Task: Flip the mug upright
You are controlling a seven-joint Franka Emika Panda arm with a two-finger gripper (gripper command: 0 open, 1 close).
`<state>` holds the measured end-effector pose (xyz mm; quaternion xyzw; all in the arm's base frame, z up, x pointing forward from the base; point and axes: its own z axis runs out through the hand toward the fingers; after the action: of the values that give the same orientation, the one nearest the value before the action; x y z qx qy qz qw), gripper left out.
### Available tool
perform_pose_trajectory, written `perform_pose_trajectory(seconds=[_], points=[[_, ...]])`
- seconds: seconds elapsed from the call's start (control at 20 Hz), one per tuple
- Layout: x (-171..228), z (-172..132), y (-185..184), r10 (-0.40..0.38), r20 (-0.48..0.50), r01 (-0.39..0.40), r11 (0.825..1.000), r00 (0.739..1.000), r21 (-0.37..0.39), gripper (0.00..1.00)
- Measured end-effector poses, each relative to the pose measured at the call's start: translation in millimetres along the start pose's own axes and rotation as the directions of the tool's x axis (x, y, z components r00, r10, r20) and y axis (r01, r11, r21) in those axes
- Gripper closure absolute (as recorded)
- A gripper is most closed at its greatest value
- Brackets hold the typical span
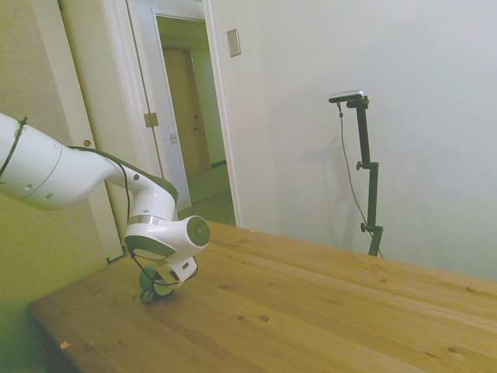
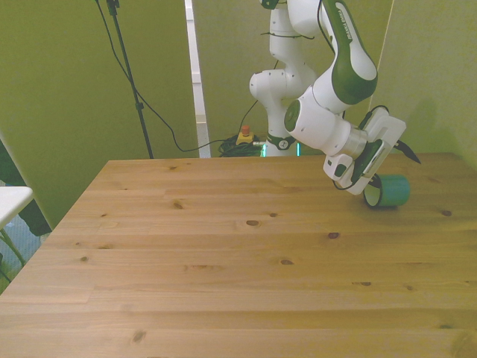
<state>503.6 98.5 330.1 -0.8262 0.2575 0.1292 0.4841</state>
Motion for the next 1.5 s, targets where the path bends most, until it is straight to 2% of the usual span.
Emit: perform_pose_trajectory(seconds=[1.0, 1.25, 1.4, 1.5], points=[[2, 3, -5, -0.007, 0.019, 0.007, 1.000, 1.000, 0.004, 1.00], [-3, -4, -12, -0.025, 0.000, 0.025, 1.000, 1.000, 0.006, 1.00], [-15, -12, -21, -0.055, -0.056, 0.054, 0.998, 0.997, -0.035, 1.00], [-31, -16, -31, -0.077, -0.100, 0.068, 0.994, 0.992, -0.090, 1.00]])
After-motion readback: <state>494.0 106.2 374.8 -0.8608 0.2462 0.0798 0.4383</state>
